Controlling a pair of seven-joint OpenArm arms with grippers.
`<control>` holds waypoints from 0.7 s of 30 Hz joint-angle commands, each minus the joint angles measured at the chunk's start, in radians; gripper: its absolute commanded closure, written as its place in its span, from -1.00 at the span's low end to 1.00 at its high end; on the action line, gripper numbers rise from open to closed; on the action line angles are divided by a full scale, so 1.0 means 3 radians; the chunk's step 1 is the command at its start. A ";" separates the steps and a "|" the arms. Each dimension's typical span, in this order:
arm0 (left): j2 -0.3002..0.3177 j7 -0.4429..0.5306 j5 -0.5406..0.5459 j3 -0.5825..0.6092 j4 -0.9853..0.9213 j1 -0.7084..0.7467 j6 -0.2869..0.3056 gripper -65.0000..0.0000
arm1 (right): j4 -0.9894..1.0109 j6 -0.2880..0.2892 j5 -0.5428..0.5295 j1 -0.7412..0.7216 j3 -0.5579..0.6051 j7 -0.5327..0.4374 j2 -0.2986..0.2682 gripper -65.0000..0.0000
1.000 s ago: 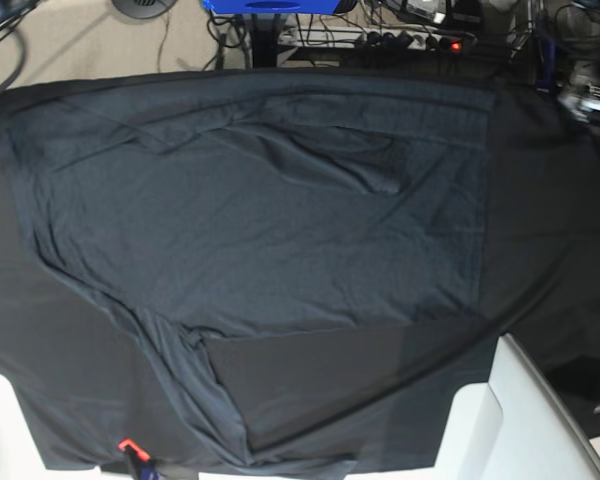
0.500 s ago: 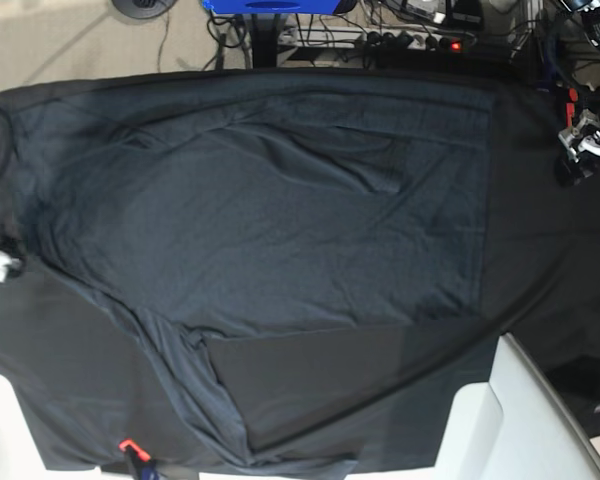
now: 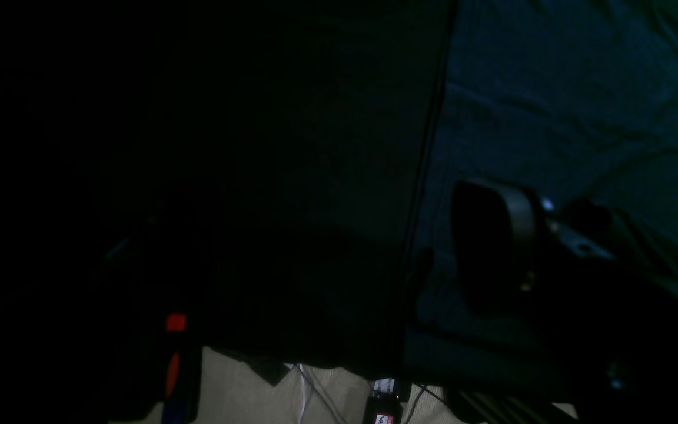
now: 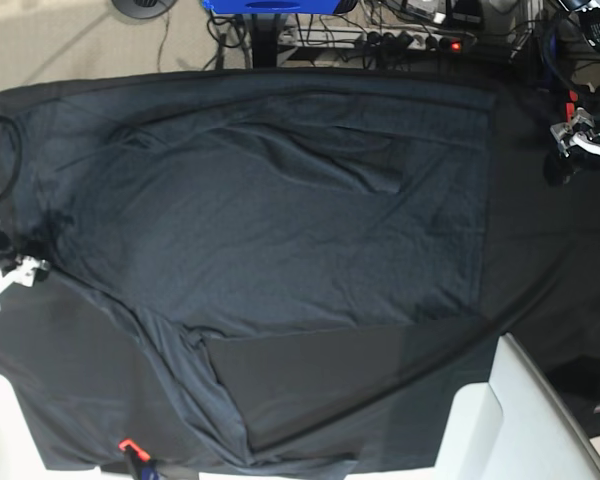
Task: Fold the T-shirt properly
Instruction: 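Move the right gripper down to the shirt's side edge and grasp it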
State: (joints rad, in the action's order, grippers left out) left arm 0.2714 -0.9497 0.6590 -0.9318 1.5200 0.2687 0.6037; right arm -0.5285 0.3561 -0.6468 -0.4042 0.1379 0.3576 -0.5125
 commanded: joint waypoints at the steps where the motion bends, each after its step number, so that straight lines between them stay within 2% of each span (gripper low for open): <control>1: 0.0070 0.0064 0.0056 -0.0017 0.0040 -0.0008 0.0026 -0.80 | -0.0041 0.0012 -0.0020 -0.0087 -0.0007 -0.0064 -0.0079 -0.18; 6: 0.0064 0.0064 0.0056 -0.0011 0.0040 -0.0014 0.0021 -0.80 | -0.0118 0.0017 -0.0020 -0.0062 -0.0002 -0.0059 -0.0079 -0.17; 12: 0.0064 0.0064 0.0056 -0.0011 0.0040 -0.0008 0.0021 -0.80 | -0.0911 -0.0034 -0.0020 0.0317 -0.0012 0.0064 -0.0079 -0.17; 15: 0.0064 0.0064 0.0056 -0.0011 0.0040 -0.0008 0.0021 -0.80 | -0.0849 -0.0208 -0.0020 0.0322 -0.0007 0.0053 -0.0079 -0.17; 21: 0.0039 0.0064 0.0056 -0.0011 0.0035 -0.0008 0.0021 -0.80 | -0.0686 -0.0213 -0.0020 0.0266 -0.0007 0.0038 -0.0084 -0.17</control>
State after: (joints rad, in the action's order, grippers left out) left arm 0.2680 -0.9497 0.6590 -0.9295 1.5185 0.2684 0.6037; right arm -0.7216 0.2878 -0.6472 -0.2916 0.1425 0.3889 -0.5137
